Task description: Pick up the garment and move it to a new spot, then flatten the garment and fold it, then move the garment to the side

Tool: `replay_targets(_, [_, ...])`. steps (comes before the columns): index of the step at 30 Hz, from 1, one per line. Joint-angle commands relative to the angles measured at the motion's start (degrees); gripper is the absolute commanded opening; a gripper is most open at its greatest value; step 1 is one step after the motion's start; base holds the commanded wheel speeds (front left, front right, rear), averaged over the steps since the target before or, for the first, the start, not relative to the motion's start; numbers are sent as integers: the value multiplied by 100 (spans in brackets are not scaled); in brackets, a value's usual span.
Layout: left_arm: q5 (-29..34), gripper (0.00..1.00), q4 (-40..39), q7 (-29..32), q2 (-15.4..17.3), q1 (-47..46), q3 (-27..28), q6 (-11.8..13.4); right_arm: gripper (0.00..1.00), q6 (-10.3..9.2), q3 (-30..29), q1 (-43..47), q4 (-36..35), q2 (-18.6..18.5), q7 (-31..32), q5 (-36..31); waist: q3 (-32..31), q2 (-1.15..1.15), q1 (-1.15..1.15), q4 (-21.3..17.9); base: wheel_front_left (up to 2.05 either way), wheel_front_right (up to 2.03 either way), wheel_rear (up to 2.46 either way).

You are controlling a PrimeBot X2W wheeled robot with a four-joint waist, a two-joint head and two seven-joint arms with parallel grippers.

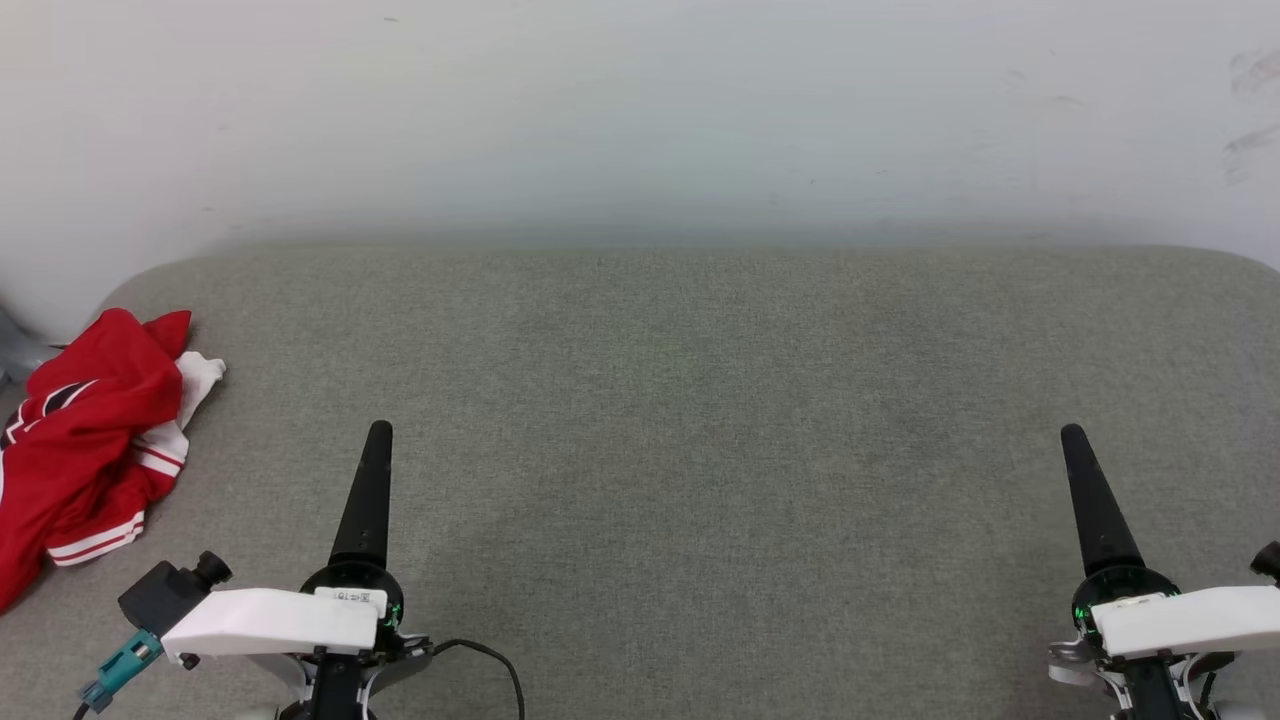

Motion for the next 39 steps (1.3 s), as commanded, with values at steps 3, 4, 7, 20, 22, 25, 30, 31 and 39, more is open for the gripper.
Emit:
replay_targets(3, [428, 100, -179, -89, 14, -26, -28, -1, 100, 0, -5, -19, -167, 18, -86, -618, -4, 0, 0, 14, 0, 0, 0])
replay_targets(4, [603, 100, -197, -108, 15, -19, -28, -1, 100, 0, -4, -9, -174, 34, -106, -794, -5, 0, 0, 17, 0, 0, 0])
replay_targets(7, [1007, 100, -231, -166, 15, -2, -32, -1, 100, 0, -11, 15, -215, 70, -163, -1324, -8, 0, 0, 28, 0, 0, 0])
replay_targets(20, [2973, 100, -300, -398, 17, 25, -46, -1, 100, 0, 87, 81, -360, 62, -153, -3149, -6, 0, 0, 60, 0, 0, 0])
replay_targets(22, [3279, 100, -287, -429, 17, 29, -49, -1, 100, 0, 101, 93, -380, 53, -116, -3340, -8, 0, 0, 63, 0, 0, 0])
replay_targets(25, [3701, 100, -251, -478, 17, 56, -74, -1, 100, 0, 109, 113, -419, 35, -64, -3618, -12, 0, 0, 70, 0, 0, 0])
replay_targets(30, [4342, 100, -179, -559, 39, 86, -159, -1, 100, 0, 84, 152, -477, 22, 19, -4074, -18, 0, 0, 88, 0, 0, 0])
replay_targets(31, [4449, 100, -164, -569, 45, 91, -170, -1, 100, 0, 77, 157, -484, 30, 44, -4143, -18, 0, 0, 93, 0, 0, 0])
replay_targets(39, [5168, 100, 3, -686, 110, 134, -225, 84, 100, 0, 0, 217, -547, 75, 137, -4795, -28, 0, 0, 115, 0, 0, 0])
